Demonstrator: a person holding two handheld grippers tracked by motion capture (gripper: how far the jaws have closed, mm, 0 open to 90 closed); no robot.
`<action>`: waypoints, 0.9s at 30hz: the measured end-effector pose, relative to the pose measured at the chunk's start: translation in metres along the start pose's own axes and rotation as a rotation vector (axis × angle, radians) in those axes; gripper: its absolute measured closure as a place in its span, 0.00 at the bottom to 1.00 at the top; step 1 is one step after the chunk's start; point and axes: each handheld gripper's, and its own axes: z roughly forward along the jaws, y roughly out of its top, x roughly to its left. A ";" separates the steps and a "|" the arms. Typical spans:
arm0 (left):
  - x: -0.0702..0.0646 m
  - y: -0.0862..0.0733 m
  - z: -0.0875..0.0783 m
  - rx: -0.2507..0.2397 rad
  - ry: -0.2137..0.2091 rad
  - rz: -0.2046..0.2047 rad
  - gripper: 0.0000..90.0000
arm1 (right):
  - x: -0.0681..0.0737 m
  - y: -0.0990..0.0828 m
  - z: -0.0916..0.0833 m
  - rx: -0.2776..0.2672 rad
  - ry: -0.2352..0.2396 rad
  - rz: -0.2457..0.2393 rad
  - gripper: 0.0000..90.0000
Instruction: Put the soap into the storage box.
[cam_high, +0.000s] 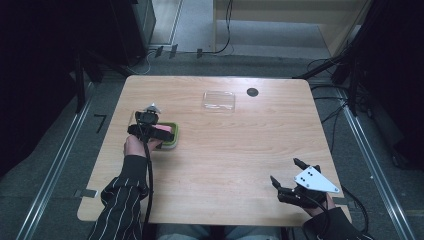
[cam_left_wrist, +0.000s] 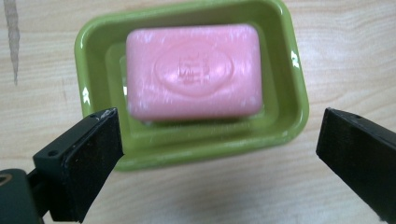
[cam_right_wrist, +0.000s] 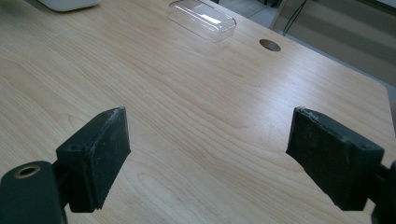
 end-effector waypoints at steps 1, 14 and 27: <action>0.000 -0.003 -0.002 0.004 0.002 0.008 0.01 | 0.000 0.000 0.000 0.000 0.000 0.000 0.15; 0.002 -0.035 -0.007 0.041 -0.002 0.035 0.01 | 0.000 0.000 0.000 -0.001 0.000 -0.001 0.15; 0.013 -0.074 -0.012 0.055 -0.001 0.026 0.01 | 0.000 0.000 0.000 -0.001 -0.001 -0.001 0.15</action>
